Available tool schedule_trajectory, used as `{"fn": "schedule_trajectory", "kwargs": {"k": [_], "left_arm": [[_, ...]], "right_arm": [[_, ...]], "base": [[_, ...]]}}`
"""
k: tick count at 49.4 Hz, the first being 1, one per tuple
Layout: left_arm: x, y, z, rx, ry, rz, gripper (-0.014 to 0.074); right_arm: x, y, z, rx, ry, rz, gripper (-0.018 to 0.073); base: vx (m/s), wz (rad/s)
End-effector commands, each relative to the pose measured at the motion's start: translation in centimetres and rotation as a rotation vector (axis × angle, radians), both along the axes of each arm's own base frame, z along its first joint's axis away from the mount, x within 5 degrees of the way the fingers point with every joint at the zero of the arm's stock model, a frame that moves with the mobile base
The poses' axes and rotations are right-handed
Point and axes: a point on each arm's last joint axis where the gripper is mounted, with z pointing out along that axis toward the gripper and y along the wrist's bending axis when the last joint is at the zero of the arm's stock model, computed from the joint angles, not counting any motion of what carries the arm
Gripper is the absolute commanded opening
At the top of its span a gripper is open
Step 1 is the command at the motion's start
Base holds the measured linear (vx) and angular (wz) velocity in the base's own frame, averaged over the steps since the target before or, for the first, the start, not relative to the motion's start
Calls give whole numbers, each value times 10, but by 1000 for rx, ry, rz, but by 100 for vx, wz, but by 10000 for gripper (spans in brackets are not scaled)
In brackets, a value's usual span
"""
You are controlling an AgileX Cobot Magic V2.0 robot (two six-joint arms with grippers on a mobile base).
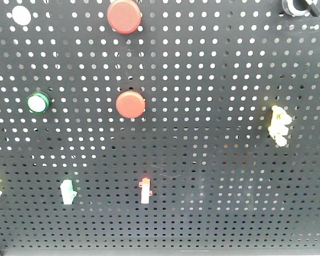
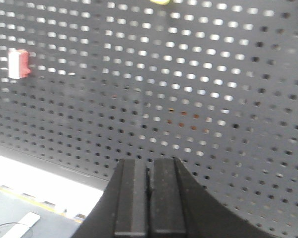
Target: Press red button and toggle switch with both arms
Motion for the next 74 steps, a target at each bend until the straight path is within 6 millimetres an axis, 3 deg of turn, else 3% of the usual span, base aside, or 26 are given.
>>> {"fn": "schedule_trajectory", "kwargs": {"k": [1, 12, 18, 29, 39, 51, 74], "left_arm": [[0, 1, -4, -20, -50, 13, 2], [0, 1, -4, -20, -50, 13, 2], [0, 1, -4, -20, -50, 13, 2], [0, 1, -4, -20, -50, 13, 2], [0, 1, -4, -20, -50, 13, 2], [1, 1, -4, -19, -49, 13, 2], [1, 1, -4, -18, -49, 13, 2]], "right_arm": [[0, -3, 13, 27, -59, -36, -3], [0, -3, 13, 25, -60, -37, -3], [2, -7, 7, -58, -25, -79, -3], [12, -26, -26, 93, 22, -289, -3], [13, -24, -66, 185, -96, -255, -3], [10, -25, -67, 274, -74, -262, -3], [10, -25, -67, 272, -74, -262, -3]], "base": [[0, 0], [0, 0], [0, 0], [0, 0], [0, 0], [0, 0], [0, 0]]}}
